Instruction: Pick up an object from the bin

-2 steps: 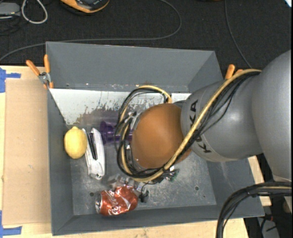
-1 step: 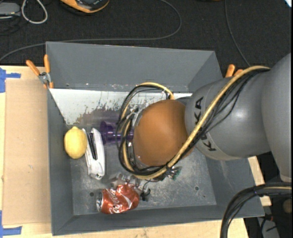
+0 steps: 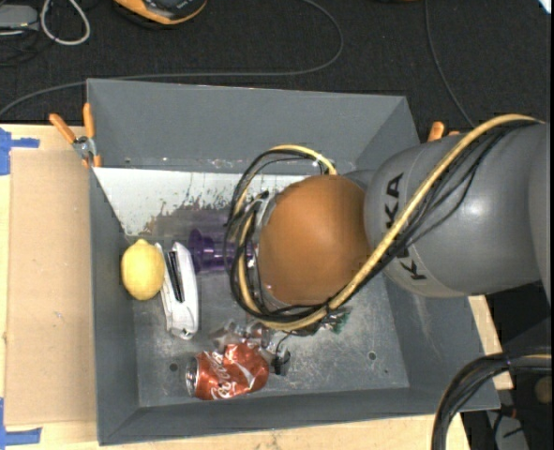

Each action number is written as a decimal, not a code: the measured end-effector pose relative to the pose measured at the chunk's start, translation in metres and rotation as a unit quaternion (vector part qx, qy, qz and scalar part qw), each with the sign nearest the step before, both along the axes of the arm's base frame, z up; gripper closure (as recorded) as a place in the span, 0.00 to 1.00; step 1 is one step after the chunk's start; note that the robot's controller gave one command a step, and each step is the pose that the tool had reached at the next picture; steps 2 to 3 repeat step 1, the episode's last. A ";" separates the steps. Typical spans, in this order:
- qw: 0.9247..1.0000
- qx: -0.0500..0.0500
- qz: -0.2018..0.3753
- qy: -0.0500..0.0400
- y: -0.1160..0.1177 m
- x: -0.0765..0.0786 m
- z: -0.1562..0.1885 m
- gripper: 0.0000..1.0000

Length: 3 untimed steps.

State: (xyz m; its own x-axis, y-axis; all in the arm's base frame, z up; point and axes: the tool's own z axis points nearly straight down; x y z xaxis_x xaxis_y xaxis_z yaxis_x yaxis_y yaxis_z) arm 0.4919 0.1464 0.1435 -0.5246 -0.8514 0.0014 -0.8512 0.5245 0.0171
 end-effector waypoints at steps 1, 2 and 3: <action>1.000 0.001 -0.002 -0.002 0.000 0.001 0.026 1.00; 1.000 0.001 -0.002 -0.002 0.000 0.001 0.026 1.00; 1.000 0.001 -0.002 -0.002 0.000 0.001 0.026 1.00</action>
Offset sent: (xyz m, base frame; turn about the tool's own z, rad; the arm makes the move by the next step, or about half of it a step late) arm 0.0014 0.0004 0.0406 0.0017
